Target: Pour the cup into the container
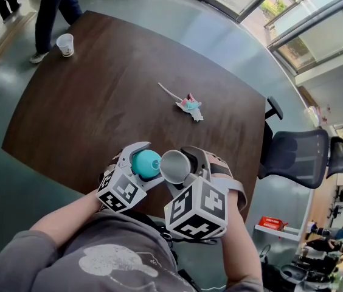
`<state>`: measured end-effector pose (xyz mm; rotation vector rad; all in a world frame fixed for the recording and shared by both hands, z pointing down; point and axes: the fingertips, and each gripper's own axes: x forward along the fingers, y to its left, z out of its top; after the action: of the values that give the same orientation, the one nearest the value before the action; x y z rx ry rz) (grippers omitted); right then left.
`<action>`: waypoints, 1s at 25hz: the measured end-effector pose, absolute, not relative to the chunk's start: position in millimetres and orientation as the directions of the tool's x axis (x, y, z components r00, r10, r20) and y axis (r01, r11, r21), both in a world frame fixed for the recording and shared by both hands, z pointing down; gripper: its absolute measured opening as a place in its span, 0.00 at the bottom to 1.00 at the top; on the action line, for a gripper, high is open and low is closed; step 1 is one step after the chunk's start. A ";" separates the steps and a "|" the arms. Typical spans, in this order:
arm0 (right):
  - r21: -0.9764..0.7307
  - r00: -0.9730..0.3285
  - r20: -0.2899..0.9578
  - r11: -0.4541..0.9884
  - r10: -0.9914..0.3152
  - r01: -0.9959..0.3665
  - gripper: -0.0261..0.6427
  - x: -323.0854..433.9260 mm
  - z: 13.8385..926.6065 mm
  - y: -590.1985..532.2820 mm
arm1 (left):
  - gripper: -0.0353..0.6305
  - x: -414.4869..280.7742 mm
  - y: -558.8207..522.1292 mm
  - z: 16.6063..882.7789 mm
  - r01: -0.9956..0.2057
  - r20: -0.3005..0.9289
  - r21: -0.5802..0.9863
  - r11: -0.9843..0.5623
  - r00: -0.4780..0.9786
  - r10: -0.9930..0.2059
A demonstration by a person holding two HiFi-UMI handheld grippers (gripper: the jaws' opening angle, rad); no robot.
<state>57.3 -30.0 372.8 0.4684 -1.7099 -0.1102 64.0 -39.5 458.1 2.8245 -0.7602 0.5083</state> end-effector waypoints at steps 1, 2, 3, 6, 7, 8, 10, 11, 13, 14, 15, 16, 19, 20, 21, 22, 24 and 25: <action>0.331 -0.118 0.923 0.912 -0.367 -0.243 0.47 57.4 372.0 -29.9 | 0.70 63.9 -39.4 457.6 -0.513 0.368 0.077 -0.855 0.812 -0.454; 0.332 -0.116 0.923 0.912 -0.367 -0.242 0.47 57.5 371.2 -29.9 | 0.70 64.1 -39.4 457.0 -0.513 0.368 0.078 -0.855 0.812 -0.453; 0.332 -0.114 0.923 0.912 -0.367 -0.241 0.47 57.8 370.6 -29.8 | 0.70 64.5 -39.4 456.5 -0.512 0.368 0.079 -0.856 0.812 -0.452; 0.331 -0.111 0.925 0.914 -0.364 -0.234 0.47 58.5 370.4 -29.2 | 0.70 65.9 -38.9 456.5 -0.509 0.368 0.083 -0.857 0.815 -0.448; 0.330 -0.112 0.925 0.915 -0.362 -0.232 0.47 58.4 370.9 -28.8 | 0.70 66.1 -38.7 456.8 -0.508 0.367 0.084 -0.857 0.815 -0.447; 0.329 -0.113 0.926 0.916 -0.361 -0.230 0.47 58.3 371.4 -28.6 | 0.70 66.3 -38.6 457.1 -0.508 0.366 0.084 -0.857 0.816 -0.448; 0.332 -0.109 0.926 0.916 -0.362 -0.227 0.47 58.5 372.3 -28.7 | 0.70 66.3 -38.8 457.4 -0.508 0.363 0.084 -0.857 0.817 -0.449; 0.334 -0.105 0.926 0.915 -0.364 -0.224 0.47 58.6 372.4 -28.6 | 0.70 66.2 -38.8 457.3 -0.508 0.361 0.084 -0.857 0.817 -0.449; 0.339 -0.098 0.925 0.915 -0.366 -0.219 0.47 59.3 372.1 -28.5 | 0.70 66.1 -38.5 456.7 -0.509 0.360 0.085 -0.857 0.817 -0.450; 0.340 -0.095 0.925 0.915 -0.367 -0.217 0.47 59.7 371.7 -28.3 | 0.70 66.3 -38.3 456.6 -0.509 0.361 0.085 -0.856 0.817 -0.450; 0.342 -0.092 0.925 0.915 -0.367 -0.216 0.47 60.3 371.3 -28.1 | 0.70 66.5 -37.9 456.7 -0.510 0.362 0.085 -0.856 0.817 -0.450; 0.343 -0.089 0.926 0.915 -0.368 -0.215 0.47 61.0 371.2 -27.9 | 0.70 66.8 -37.6 457.0 -0.510 0.363 0.086 -0.856 0.816 -0.450; 0.344 -0.089 0.925 0.914 -0.369 -0.215 0.47 62.3 374.0 -26.7 | 0.70 67.2 -36.7 458.5 -0.510 0.364 0.087 -0.856 0.816 -0.449; 0.343 -0.093 0.924 0.914 -0.370 -0.218 0.47 62.2 375.6 -26.2 | 0.70 67.3 -36.3 458.9 -0.510 0.364 0.088 -0.856 0.816 -0.449; 0.343 -0.097 0.924 0.913 -0.371 -0.220 0.47 62.1 376.6 -26.0 | 0.70 67.6 -36.0 459.2 -0.509 0.364 0.089 -0.856 0.816 -0.448; 0.344 -0.099 0.923 0.913 -0.372 -0.221 0.47 62.1 377.2 -26.1 | 0.70 67.9 -35.7 459.5 -0.509 0.364 0.089 -0.856 0.817 -0.447; 0.347 -0.092 0.923 0.913 -0.373 -0.216 0.47 62.7 378.1 -26.2 | 0.70 68.1 -35.6 459.1 -0.508 0.363 0.092 -0.856 0.818 -0.446; 0.350 -0.083 0.924 0.913 -0.373 -0.211 0.47 62.8 377.1 -26.3 | 0.70 67.8 -35.5 458.7 -0.509 0.362 0.095 -0.856 0.818 -0.446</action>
<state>62.8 -26.3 377.1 0.4529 -1.6676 -0.1430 67.8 -35.5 458.7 2.8151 -0.7466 0.4916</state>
